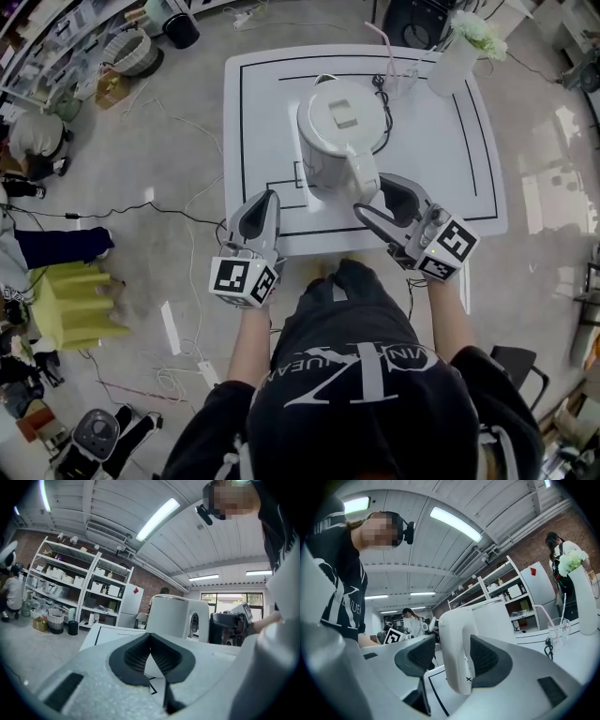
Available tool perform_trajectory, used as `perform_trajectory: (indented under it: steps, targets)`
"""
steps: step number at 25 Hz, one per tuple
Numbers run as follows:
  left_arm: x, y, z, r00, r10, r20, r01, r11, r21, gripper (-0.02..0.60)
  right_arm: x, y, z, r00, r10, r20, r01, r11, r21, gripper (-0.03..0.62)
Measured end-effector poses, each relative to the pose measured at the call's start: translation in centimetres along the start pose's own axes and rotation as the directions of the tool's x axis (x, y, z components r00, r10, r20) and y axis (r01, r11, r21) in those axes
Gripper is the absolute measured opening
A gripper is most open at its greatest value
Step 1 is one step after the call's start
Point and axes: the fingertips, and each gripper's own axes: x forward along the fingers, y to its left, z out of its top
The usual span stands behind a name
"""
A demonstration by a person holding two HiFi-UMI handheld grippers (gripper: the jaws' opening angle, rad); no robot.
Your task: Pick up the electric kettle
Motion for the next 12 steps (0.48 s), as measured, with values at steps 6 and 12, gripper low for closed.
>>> perform_trajectory:
  steps: [6,12]
  targets:
    - [0.6,0.2,-0.4,0.998,0.06,-0.002,-0.06,0.998,-0.027,0.006,1.5,0.0,0.3,0.993,0.11,-0.038,-0.11,0.994,0.002,0.221]
    - [0.8,0.4,-1.6,0.995,0.094,-0.022,-0.095,0.995,-0.033,0.006,2.8,0.8,-0.2,0.973,0.222,-0.063,-0.223,0.975,-0.003,0.196]
